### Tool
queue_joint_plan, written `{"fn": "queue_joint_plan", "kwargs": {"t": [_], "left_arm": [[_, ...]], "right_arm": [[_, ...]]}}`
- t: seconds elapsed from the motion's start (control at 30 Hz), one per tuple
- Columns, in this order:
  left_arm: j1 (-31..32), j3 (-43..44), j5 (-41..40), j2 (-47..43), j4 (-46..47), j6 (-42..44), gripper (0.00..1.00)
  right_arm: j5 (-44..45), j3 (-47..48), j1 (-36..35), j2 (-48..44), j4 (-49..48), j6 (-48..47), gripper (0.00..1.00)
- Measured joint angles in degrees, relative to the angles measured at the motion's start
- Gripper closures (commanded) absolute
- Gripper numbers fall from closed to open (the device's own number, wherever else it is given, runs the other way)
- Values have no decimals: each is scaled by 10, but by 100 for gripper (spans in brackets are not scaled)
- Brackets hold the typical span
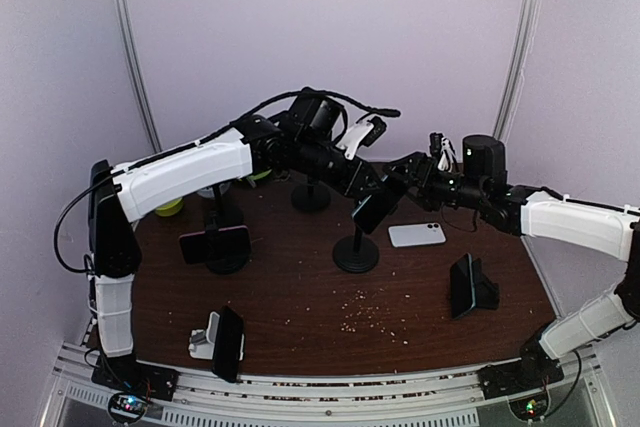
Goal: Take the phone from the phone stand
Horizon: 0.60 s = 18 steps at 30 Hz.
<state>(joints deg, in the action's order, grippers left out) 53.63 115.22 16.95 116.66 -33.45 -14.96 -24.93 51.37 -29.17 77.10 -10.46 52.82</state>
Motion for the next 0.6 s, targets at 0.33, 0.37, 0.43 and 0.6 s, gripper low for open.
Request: {"fn": "queue_joint_plan", "kwargs": {"t": [0.33, 0.37, 0.43, 0.6], "left_arm": [[0, -45, 2, -21, 43, -1, 100], [0, -49, 2, -23, 45, -2, 100], [0, -57, 2, -28, 50, -2, 100], [0, -72, 3, -38, 57, -2, 100]], "right_arm": [[-1, 19, -1, 0, 37, -23, 93], [-1, 19, -1, 0, 37, -24, 94], [-4, 19, -1, 0, 36, -24, 97], [-13, 21, -1, -1, 36, -25, 100]]}}
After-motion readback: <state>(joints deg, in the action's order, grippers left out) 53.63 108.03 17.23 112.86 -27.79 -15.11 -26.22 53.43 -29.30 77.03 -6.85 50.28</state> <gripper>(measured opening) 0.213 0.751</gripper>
